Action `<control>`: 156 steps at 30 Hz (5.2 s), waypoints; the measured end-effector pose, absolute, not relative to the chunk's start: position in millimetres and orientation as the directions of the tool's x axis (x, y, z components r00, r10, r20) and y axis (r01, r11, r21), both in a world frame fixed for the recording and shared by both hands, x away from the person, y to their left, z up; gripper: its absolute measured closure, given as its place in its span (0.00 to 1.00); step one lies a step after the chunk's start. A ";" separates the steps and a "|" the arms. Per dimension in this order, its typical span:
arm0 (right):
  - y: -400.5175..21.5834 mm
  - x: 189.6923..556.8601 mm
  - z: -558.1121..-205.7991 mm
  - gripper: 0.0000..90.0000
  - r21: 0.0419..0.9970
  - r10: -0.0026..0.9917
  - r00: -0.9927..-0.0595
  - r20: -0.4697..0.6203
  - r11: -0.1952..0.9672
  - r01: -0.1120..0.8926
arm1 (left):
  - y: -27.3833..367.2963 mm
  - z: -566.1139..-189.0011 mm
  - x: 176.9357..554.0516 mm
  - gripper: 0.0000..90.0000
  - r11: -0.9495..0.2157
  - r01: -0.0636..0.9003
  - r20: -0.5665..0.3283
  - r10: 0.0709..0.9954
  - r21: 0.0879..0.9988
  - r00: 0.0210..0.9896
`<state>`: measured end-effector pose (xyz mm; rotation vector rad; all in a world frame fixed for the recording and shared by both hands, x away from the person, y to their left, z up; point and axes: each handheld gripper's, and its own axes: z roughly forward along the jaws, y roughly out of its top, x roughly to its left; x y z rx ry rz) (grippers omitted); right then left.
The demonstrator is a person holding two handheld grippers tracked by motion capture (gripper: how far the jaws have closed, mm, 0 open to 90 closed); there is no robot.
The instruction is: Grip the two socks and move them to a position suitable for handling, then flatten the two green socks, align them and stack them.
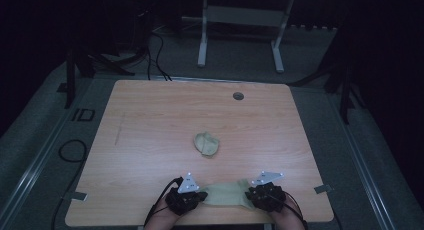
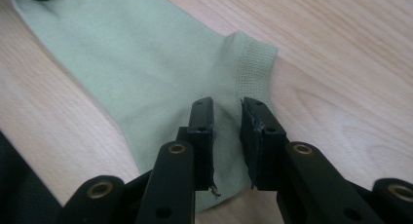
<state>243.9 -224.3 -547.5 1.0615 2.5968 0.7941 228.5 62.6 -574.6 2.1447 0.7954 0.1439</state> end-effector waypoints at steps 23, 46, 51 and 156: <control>-229.2 242.0 -544.6 0.58 0.590 0.682 -0.731 -0.011 0.594 0.546 | 52.8 -574.2 235.1 0.94 -0.465 0.489 -0.176 0.566 0.738 0.805; -214.1 275.1 -506.0 0.42 0.646 0.702 -0.711 0.043 0.523 0.556 | 82.2 -563.9 224.0 0.23 -0.382 0.494 -0.192 0.605 0.781 0.772; -195.2 296.3 -496.3 0.44 0.650 0.696 -0.717 0.031 0.531 0.543 | 96.8 -560.1 224.3 0.18 -0.353 0.499 -0.188 0.635 0.792 0.749; -155.9 368.4 -497.0 0.70 0.508 0.467 -0.881 -0.074 0.778 0.369 | 37.0 -529.1 305.7 0.95 -0.461 0.394 -0.089 0.554 0.795 0.828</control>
